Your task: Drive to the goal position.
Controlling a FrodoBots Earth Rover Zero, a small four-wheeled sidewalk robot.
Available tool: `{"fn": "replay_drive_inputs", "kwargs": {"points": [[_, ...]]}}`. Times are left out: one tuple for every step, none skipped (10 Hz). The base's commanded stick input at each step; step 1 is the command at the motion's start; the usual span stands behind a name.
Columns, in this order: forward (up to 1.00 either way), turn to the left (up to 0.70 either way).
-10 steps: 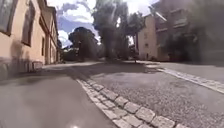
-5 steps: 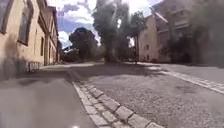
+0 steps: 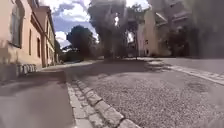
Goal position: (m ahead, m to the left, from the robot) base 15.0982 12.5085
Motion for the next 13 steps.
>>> {"fn": "replay_drive_inputs", "kwargs": {"points": [[0.85, 0.01], [0.85, 0.01], [0.85, 0.01], [0.85, 0.01], [0.85, 0.01], [0.85, 0.01], [0.85, 0.01], [0.85, 0.01], [0.85, 0.01], [0.85, 0.01], [0.85, 0.01], [0.85, 0.01], [0.85, 0.01]]}}
